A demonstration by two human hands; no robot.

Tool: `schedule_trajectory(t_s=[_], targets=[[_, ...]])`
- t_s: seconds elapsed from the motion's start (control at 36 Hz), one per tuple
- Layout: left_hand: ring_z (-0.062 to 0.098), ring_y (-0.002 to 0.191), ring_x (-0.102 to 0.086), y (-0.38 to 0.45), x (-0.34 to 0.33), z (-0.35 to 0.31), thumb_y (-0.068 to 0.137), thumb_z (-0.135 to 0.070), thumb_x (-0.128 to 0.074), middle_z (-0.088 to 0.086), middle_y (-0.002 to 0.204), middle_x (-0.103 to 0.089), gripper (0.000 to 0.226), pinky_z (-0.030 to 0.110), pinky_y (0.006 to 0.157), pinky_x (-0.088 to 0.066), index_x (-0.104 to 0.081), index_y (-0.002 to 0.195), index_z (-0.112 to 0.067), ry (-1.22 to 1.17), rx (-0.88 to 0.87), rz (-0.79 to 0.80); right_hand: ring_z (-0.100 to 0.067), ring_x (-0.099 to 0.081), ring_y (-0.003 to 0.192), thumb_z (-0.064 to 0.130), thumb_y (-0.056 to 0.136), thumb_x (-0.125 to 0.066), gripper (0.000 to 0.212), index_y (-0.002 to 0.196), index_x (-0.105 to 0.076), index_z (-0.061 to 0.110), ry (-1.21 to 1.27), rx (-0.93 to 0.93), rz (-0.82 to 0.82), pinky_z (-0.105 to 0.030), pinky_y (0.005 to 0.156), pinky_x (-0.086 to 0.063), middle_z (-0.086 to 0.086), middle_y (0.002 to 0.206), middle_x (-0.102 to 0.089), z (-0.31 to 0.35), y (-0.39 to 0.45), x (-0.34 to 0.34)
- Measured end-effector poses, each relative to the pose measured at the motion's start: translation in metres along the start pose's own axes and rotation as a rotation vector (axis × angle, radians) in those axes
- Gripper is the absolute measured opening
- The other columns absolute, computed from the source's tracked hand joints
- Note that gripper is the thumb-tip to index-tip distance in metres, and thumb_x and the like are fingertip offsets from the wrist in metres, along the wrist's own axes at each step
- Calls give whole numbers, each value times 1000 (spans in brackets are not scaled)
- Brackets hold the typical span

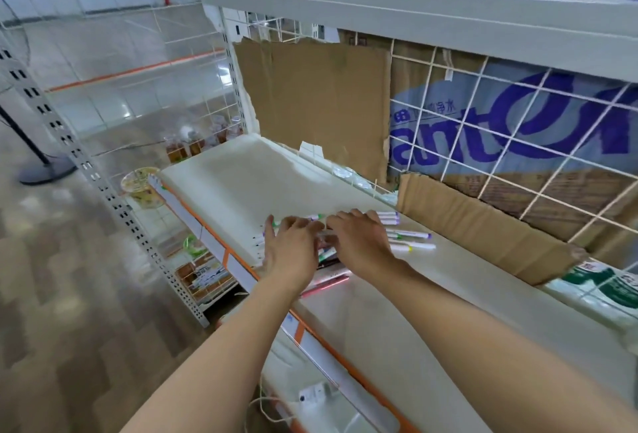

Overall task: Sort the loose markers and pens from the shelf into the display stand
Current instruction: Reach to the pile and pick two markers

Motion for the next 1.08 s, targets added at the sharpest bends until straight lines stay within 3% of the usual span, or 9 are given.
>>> schedule_trajectory(t_s=[0.08,0.19,0.31,0.39,0.47,0.56,0.78,1.0,1.08], targets=[[18,124,-46,-2,6,-11,95,-18,-42,-7,125,-59,31,40,114,-8,-63,114,-31,-26,10,6,-25,-59,101,32,93,-51,15,103,-54,22,145,-94,13,-32,70,-34,-2,105,-64,-9,-11,12],[20,116,-53,-13,10,-26,96,-20,-44,-3,118,-65,28,36,106,-27,-65,111,-29,-131,11,-29,-21,-58,89,44,78,-70,32,94,-56,20,511,-317,14,-31,64,-38,0,93,-62,-25,-26,20],[33,91,-61,-28,14,-42,94,-21,-50,10,93,-69,19,37,76,-45,-68,100,-21,-434,123,-68,-18,-57,66,21,71,-80,29,88,-61,7,993,-515,-50,-33,60,-51,-7,82,-64,-34,-43,26],[31,76,-57,-36,12,-56,91,-17,-54,10,76,-64,14,35,60,-38,-66,86,-11,-621,143,-63,-8,-51,53,5,81,-69,11,79,-64,14,1202,-515,-39,-16,49,-43,-2,72,-62,-33,-60,30],[28,69,-52,-44,13,-69,92,-17,-57,3,64,-54,16,34,55,-32,-68,85,-7,-685,135,-63,-9,-55,57,7,85,-64,9,81,-66,14,1129,-481,-125,-26,61,-50,1,73,-64,-34,-76,35],[24,74,-51,-50,15,-76,91,-17,-59,2,78,-54,15,35,60,-39,-72,92,-11,-732,126,-114,-21,-61,70,12,89,-61,3,87,-61,10,988,-492,-238,-41,77,-50,-4,81,-64,-41,-90,40],[16,68,-46,-61,17,-72,94,-20,-56,9,87,-49,18,24,57,-32,-70,97,-10,-818,75,-142,-32,-65,80,28,99,-43,21,99,-52,9,646,-621,-428,-41,69,-49,-12,89,-70,-61,-139,56],[23,72,-53,-63,17,-73,93,-16,-56,1,71,-56,10,37,63,-43,-64,90,-9,-956,-77,-138,-40,-59,84,11,95,-48,9,100,-44,5,578,-760,-596,-47,72,-46,-18,93,-64,-60,-180,72],[22,65,-51,-61,14,-77,93,-15,-56,4,69,-56,10,32,57,-38,-63,88,-12,-979,-162,-107,-37,-58,86,8,95,-48,12,104,-42,4,547,-826,-610,-41,70,-43,-17,96,-64,-58,-199,78]])
Point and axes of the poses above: each hand's wrist, its own y-axis towards the middle knuckle, its own x-axis out of the back of the hand, z = x × y, the point moved 2 cm from there along y, towards the middle knuckle
